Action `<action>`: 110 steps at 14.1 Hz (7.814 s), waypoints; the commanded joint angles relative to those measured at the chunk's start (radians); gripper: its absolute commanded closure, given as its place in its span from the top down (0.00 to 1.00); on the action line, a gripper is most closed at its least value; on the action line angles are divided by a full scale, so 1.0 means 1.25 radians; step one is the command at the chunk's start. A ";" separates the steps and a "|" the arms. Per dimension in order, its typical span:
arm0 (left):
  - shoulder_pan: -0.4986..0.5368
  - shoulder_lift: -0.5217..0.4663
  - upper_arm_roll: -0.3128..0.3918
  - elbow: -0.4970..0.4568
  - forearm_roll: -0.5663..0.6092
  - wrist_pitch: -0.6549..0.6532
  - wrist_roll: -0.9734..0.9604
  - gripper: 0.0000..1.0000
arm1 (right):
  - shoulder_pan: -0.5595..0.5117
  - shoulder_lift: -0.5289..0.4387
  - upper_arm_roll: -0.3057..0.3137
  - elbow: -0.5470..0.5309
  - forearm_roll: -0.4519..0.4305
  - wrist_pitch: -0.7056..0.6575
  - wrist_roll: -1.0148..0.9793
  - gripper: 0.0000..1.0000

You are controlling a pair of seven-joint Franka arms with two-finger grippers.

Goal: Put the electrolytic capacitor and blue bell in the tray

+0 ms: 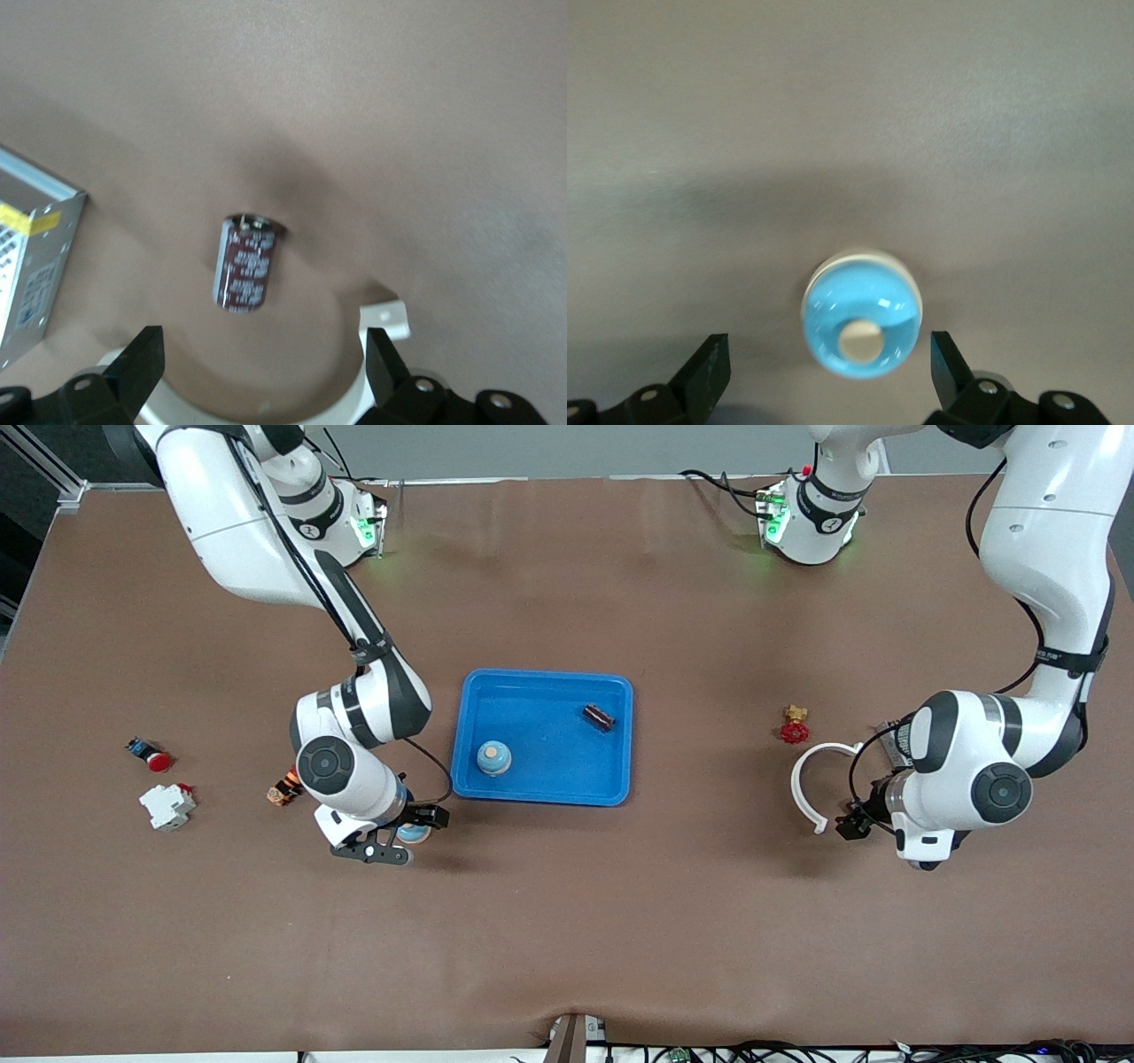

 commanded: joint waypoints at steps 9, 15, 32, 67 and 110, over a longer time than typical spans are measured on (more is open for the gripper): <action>0.025 0.045 -0.007 -0.006 0.089 0.094 0.009 0.85 | -0.020 0.045 0.010 0.010 -0.046 0.063 0.027 1.00; 0.023 0.044 -0.008 -0.013 0.089 0.089 0.009 0.39 | -0.007 0.043 0.010 -0.004 -0.048 0.061 0.046 1.00; 0.002 -0.069 -0.106 -0.002 0.076 -0.065 -0.036 0.00 | 0.069 -0.184 0.019 -0.132 0.021 -0.170 0.177 0.00; -0.393 0.184 -0.200 0.169 0.065 0.111 -0.565 0.05 | 0.277 -0.194 0.013 -0.412 0.009 0.226 0.455 0.15; 0.075 -0.349 -0.205 0.227 -0.003 -0.407 0.413 1.00 | -0.198 -0.284 0.013 -0.104 0.008 -0.262 -0.161 1.00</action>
